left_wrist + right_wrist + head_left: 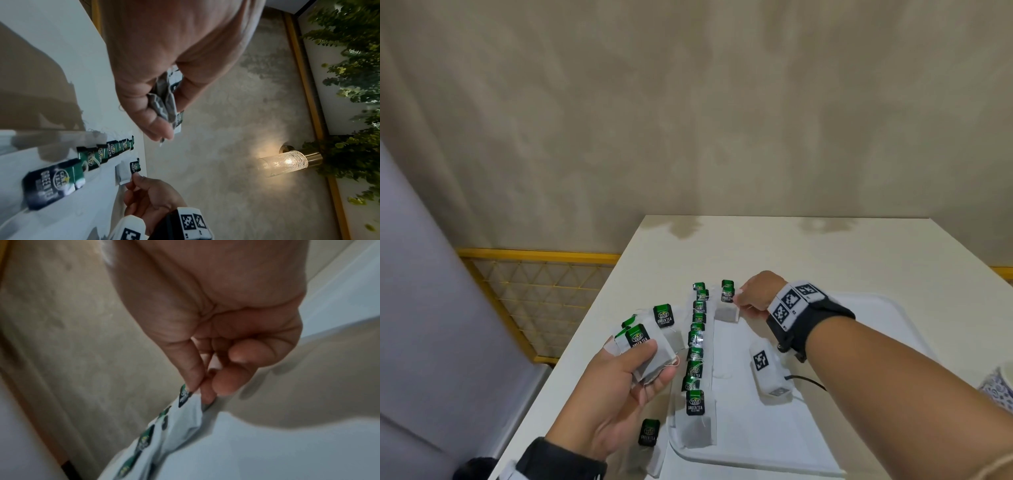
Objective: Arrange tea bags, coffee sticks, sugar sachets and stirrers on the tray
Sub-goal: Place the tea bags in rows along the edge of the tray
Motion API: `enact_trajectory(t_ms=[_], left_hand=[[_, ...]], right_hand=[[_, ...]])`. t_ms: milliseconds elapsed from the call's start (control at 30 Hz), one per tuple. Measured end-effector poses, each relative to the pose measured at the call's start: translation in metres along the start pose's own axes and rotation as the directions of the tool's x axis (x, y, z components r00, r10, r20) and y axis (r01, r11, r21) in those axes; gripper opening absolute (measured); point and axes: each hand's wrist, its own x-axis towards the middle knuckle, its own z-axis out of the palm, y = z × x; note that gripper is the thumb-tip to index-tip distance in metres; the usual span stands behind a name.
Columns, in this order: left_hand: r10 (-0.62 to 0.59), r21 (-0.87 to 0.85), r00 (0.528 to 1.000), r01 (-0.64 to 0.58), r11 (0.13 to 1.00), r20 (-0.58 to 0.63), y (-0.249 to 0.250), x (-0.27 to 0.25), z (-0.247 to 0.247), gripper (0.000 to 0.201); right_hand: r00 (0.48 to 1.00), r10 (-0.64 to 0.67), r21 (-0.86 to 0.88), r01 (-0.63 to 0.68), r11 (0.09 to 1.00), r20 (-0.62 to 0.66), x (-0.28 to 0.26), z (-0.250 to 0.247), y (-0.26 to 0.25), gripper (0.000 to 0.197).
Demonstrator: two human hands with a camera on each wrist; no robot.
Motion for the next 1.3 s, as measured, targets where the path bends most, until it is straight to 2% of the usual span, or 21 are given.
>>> enact_trajectory(t_ms=[100, 167, 367, 467, 600, 667, 733, 767, 833, 867, 933, 1033, 1200, 1300], left_hand=[[-0.006, -0.005, 1.000, 0.006, 1.000, -0.005, 0.000, 0.001, -0.002, 0.028], [-0.009, -0.003, 1.000, 0.009, 1.000, -0.001, -0.001, 0.001, -0.002, 0.028], [-0.012, 0.007, 0.999, 0.012, 1.000, 0.031, -0.003, 0.002, 0.000, 0.026], [-0.017, -0.006, 0.999, 0.017, 1.000, 0.042, -0.004, 0.002, 0.001, 0.025], [-0.007, 0.002, 0.998, 0.007, 1.000, 0.059, -0.005, 0.004, 0.000, 0.026], [0.011, 0.019, 0.999, -0.012, 1.000, 0.052, -0.005, 0.005, 0.001, 0.026], [0.044, 0.035, 0.998, -0.046, 0.998, 0.047, -0.006, 0.005, 0.003, 0.029], [0.062, 0.043, 0.997, -0.064, 0.997, 0.048, -0.007, 0.005, 0.004, 0.031], [0.091, 0.062, 0.994, -0.095, 0.994, 0.067, -0.009, 0.005, 0.004, 0.035], [0.104, 0.070, 0.991, -0.110, 0.991, 0.088, -0.010, 0.005, 0.005, 0.037], [0.138, 0.093, 0.980, -0.152, 0.984, 0.144, -0.011, 0.003, 0.007, 0.039], [0.186, 0.130, 0.959, -0.217, 0.968, 0.215, -0.012, 0.000, 0.012, 0.039], [0.213, 0.108, 0.947, -0.244, 0.964, 0.241, -0.012, -0.003, 0.013, 0.040], [0.199, 0.080, 0.953, -0.222, 0.972, 0.228, -0.014, -0.002, 0.012, 0.040]], right_hand=[[0.999, 0.005, -0.170, -0.012, 0.985, -0.041, 0.008, 0.006, -0.002, 0.033], [0.999, 0.001, -0.201, -0.010, 0.980, -0.044, 0.015, 0.009, 0.000, 0.036], [0.996, -0.030, -0.173, 0.015, 0.985, -0.081, 0.019, 0.013, 0.004, 0.038], [0.994, -0.056, -0.045, 0.052, 0.998, -0.098, 0.012, 0.011, 0.003, 0.028], [0.979, -0.199, -0.025, 0.198, 0.980, -0.037, -0.021, 0.000, -0.010, 0.022], [0.939, -0.338, 0.182, 0.322, 0.929, 0.062, -0.047, -0.006, -0.018, 0.015], [0.851, -0.504, 0.431, 0.403, 0.807, 0.148, -0.074, -0.009, -0.023, 0.012], [0.804, -0.570, 0.493, 0.433, 0.755, 0.167, -0.086, -0.010, -0.024, 0.010], [0.758, -0.626, 0.499, 0.476, 0.724, 0.185, -0.106, -0.008, -0.026, 0.005], [0.755, -0.627, 0.465, 0.493, 0.735, 0.191, -0.115, -0.006, -0.027, 0.007], [0.792, -0.588, 0.377, 0.500, 0.780, 0.167, -0.124, 0.002, -0.026, 0.021], [0.830, -0.555, 0.329, 0.509, 0.796, 0.057, -0.127, 0.014, -0.023, 0.030], [0.834, -0.546, 0.377, 0.531, 0.759, -0.077, -0.127, 0.020, -0.016, 0.021], [0.857, -0.512, 0.503, 0.465, 0.728, -0.052, -0.125, 0.023, -0.015, 0.017]])
